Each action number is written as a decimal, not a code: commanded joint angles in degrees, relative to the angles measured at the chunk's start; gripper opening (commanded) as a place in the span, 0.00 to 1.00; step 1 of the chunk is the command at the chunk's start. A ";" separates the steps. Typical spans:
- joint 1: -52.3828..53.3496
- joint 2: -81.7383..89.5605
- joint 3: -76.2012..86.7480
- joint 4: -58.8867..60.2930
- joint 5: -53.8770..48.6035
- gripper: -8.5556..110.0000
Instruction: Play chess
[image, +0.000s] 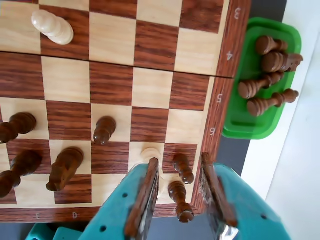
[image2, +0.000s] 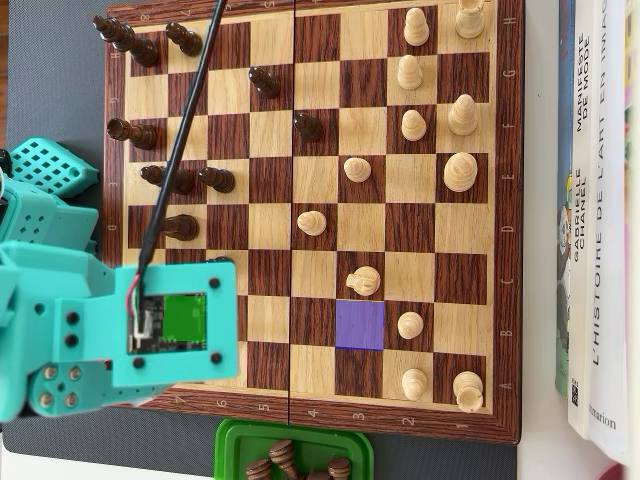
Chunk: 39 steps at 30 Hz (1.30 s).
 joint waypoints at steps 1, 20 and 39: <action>-0.26 4.31 -2.11 -0.09 0.53 0.19; -13.54 22.24 5.01 -3.69 15.21 0.19; -24.26 52.21 32.96 -30.23 31.46 0.19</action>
